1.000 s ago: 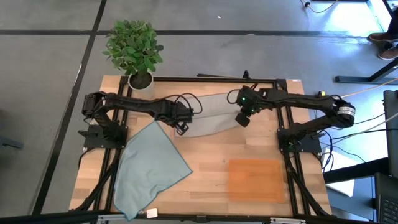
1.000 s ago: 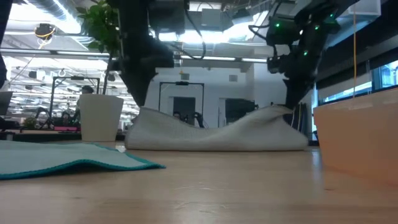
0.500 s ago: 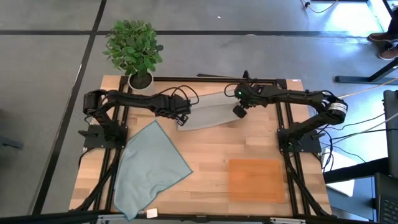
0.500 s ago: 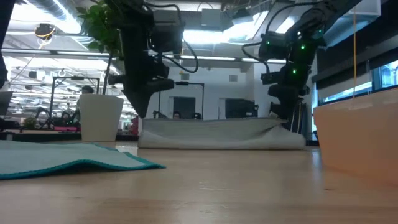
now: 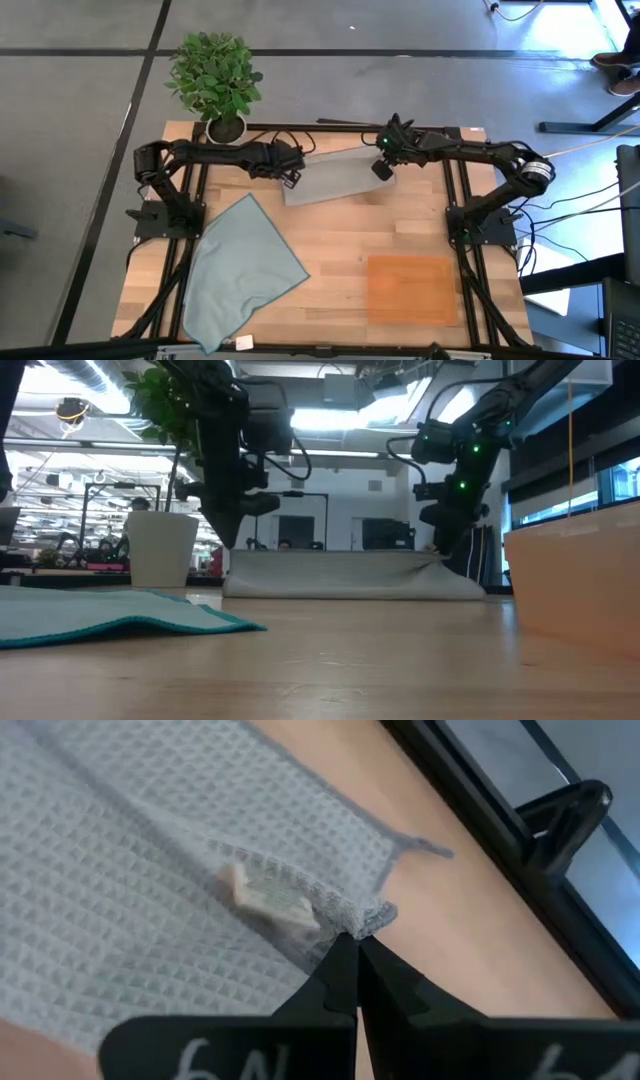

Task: Roll microfiber towels into tight, uniform cylinder then place into a basket
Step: Roll the gray microfiber towel

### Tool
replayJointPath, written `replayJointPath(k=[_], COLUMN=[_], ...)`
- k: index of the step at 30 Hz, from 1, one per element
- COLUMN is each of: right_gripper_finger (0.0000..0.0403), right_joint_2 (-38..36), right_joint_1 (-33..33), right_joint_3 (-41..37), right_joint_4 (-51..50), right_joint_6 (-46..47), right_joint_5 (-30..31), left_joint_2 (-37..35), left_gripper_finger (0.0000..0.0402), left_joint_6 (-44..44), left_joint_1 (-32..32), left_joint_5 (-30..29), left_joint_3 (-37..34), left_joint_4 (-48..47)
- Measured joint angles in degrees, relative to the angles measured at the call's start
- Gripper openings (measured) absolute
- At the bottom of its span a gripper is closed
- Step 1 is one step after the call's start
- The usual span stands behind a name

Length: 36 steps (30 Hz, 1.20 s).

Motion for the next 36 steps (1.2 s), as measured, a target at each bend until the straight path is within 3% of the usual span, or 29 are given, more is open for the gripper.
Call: replayJointPath(k=[10,16,27,31,36], right_gripper_finger=[0.0019,0.0067,0.0167,0.0180,0.0181], right_joint_2=[0.2,0.2,0.2,0.2,0.2], right_joint_1=[-1.7,-1.7,-1.7,-1.7,-1.4], right_joint_3=[0.0,0.0,0.3,2.5,2.7], right_joint_4=[1.4,2.4,2.8,-0.7,-3.2], right_joint_6=[-1.1,-2.3,-2.1,-2.0,-1.1], right_joint_5=[0.0,0.0,-0.7,-9.9,-28.2], left_joint_2=[0.0,0.0,0.0,0.0,0.0], left_gripper_finger=[0.0000,0.0009,0.0079,0.0087,0.0088], left_joint_6=[0.0,0.0,0.1,0.1,5.8], left_joint_1=[1.1,1.1,2.7,3.3,2.4], left_joint_5=[0.4,-0.2,0.7,4.2,10.1], left_joint_3=[0.0,0.0,0.0,0.0,0.0], left_joint_4=[0.1,2.6,4.2,4.2,4.2])
